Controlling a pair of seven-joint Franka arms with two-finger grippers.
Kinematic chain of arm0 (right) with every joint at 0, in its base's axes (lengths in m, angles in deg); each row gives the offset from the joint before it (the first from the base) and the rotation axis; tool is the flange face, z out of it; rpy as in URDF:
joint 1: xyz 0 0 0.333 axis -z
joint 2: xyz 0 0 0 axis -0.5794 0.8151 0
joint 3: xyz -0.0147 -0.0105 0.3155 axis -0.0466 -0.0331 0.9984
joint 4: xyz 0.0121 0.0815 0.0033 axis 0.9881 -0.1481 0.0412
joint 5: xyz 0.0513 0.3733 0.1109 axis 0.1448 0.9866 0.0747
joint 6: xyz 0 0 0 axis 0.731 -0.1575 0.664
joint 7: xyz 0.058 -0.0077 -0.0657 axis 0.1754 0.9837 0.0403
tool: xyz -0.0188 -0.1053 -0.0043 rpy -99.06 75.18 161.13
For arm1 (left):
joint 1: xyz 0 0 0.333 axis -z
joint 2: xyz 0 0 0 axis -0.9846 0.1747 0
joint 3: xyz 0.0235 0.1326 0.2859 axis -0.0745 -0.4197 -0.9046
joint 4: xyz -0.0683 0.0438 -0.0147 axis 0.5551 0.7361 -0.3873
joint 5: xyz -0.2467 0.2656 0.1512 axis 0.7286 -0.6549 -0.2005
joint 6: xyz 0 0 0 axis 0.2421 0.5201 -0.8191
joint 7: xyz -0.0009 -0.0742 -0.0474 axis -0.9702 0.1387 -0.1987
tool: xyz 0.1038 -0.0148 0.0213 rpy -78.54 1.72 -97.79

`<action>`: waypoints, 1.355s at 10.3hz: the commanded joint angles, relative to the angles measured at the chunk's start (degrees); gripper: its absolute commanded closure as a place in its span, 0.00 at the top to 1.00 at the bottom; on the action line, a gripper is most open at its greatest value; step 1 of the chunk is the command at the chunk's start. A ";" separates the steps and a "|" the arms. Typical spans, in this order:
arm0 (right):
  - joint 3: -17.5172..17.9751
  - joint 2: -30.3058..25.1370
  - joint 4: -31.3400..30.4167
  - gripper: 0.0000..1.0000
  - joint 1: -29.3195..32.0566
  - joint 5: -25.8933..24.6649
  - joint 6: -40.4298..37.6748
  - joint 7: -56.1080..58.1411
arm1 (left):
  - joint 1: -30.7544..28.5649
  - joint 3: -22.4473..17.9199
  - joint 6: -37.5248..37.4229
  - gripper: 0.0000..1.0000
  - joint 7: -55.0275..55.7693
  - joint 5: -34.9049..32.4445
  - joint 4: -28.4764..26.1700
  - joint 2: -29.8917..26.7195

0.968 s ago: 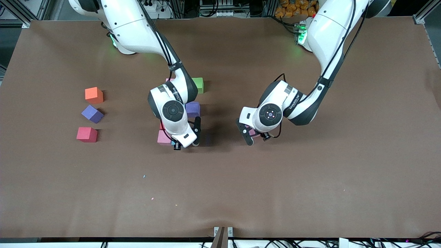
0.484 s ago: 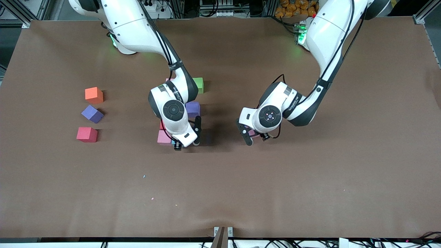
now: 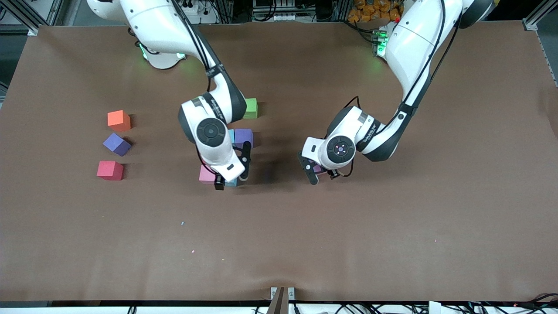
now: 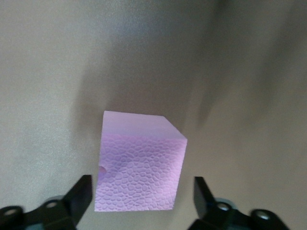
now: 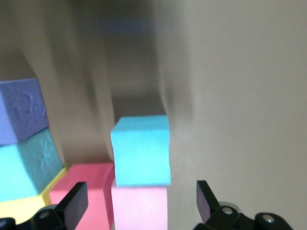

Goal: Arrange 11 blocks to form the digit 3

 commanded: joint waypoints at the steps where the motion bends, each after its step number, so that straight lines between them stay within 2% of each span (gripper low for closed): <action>1: 0.32 -3.80 -2.17 1.00 6.53 0.76 -0.98 -0.02 | -0.12 -0.01 0.14 0.26 -3.58 1.43 1.80 1.64; 2: 0.32 -4.07 -1.56 1.00 9.79 0.76 -0.98 -0.02 | -0.12 -0.01 0.23 0.10 -4.81 1.43 2.76 2.34; 3: 0.23 -4.33 -0.42 1.00 12.60 0.76 -1.33 -0.19 | 0.31 -0.01 0.93 0.00 -5.60 1.34 4.60 3.31; 6: -0.12 -6.00 4.14 1.00 20.96 0.76 -4.48 -4.39 | 1.19 0.35 1.81 0.00 -5.70 1.86 11.72 7.44; 8: -0.99 -7.93 6.26 1.00 24.92 0.50 -9.13 -7.82 | 3.12 1.04 2.34 0.00 -7.00 4.58 15.94 10.07; 10: -6.07 -9.87 6.53 1.00 25.55 0.41 -11.17 -11.78 | 4.53 2.44 3.91 0.00 -10.86 7.30 19.28 13.06; 12: -10.39 -11.37 6.36 1.00 25.03 0.68 -13.45 -14.07 | 6.46 3.94 9.09 0.00 -17.53 7.84 21.39 16.04; 14: -9.88 -14.25 4.88 1.00 25.90 0.59 -13.73 -19.57 | 8.92 3.95 12.70 0.00 -18.09 9.07 21.85 16.50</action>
